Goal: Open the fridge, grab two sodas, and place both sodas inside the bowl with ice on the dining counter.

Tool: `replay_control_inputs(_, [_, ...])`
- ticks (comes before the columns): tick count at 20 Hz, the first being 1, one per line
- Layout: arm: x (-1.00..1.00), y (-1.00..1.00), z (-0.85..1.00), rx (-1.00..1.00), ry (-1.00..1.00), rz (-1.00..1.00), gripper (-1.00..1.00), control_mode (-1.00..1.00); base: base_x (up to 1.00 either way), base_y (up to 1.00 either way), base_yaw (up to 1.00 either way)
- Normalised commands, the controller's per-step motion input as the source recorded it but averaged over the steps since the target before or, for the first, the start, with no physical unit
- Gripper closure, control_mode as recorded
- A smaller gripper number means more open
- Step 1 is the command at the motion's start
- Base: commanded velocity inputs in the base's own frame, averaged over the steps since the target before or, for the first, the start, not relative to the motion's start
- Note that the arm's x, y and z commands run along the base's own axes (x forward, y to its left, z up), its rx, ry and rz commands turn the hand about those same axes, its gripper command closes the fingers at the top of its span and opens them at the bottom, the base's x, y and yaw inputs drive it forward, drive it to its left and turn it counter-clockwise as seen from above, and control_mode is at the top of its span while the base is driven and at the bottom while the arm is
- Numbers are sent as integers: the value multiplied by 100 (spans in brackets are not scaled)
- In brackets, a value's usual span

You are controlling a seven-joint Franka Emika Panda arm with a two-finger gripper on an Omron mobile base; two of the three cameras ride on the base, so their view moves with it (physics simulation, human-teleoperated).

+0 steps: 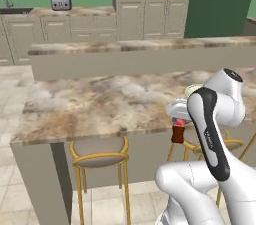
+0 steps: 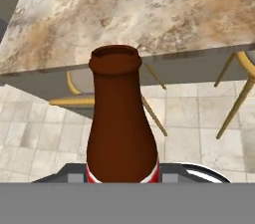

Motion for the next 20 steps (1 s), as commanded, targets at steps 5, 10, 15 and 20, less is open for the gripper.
replay_control_inputs(5, [0, 0, 0, 0, 0, 0, 100, 100, 0, -92, -9])
replay_control_inputs(10, [0, 0, 0, 0, 0, 0, 100, 100, 18, -67, -4])
replay_control_inputs(15, [0, 0, 0, 0, 0, 0, 100, 100, 57, -16, 0])
replay_control_inputs(20, [0, 0, 0, 0, 0, 0, 100, 100, 73, 0, 0])
